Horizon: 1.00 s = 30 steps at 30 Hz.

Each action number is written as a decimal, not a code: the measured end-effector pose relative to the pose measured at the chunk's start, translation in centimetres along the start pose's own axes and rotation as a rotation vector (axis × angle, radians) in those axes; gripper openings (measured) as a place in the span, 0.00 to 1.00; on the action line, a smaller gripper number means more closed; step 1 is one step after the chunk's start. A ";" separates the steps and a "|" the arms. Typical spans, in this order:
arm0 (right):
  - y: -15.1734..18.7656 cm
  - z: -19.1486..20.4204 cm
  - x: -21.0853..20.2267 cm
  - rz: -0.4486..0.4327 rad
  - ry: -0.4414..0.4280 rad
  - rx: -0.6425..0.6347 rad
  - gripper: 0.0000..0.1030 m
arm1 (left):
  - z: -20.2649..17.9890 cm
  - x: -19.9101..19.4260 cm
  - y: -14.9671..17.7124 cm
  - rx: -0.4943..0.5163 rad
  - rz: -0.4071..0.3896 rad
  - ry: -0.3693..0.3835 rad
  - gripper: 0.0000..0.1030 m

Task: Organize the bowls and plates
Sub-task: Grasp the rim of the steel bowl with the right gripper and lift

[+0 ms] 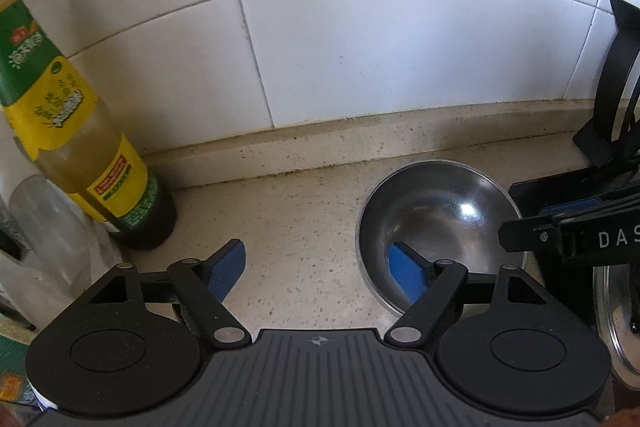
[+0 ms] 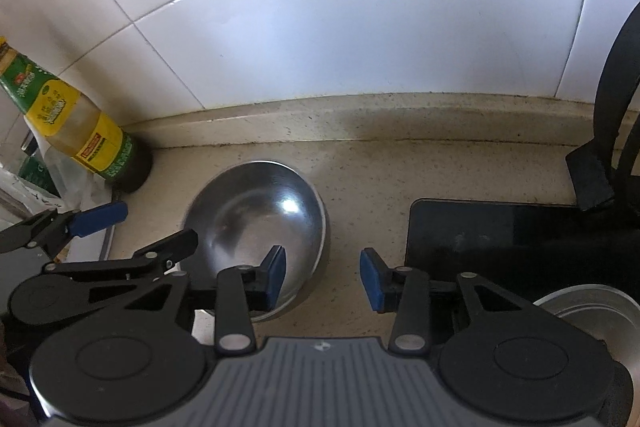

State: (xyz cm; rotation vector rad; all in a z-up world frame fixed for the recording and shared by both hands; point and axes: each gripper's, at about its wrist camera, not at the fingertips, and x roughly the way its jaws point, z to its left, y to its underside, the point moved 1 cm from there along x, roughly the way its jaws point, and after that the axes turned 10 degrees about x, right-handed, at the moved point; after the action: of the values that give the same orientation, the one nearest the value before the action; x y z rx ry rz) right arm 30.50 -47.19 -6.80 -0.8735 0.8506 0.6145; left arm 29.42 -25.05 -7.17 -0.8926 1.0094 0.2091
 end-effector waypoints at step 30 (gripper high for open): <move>-0.2 -0.2 1.6 0.032 0.000 0.011 0.63 | -0.1 2.8 -0.5 0.027 0.083 0.075 0.81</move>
State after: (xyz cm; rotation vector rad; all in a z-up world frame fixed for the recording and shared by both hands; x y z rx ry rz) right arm 31.41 -47.23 -8.15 -0.8518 0.8689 0.6374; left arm 31.19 -26.12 -9.16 -0.8396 1.1180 0.2331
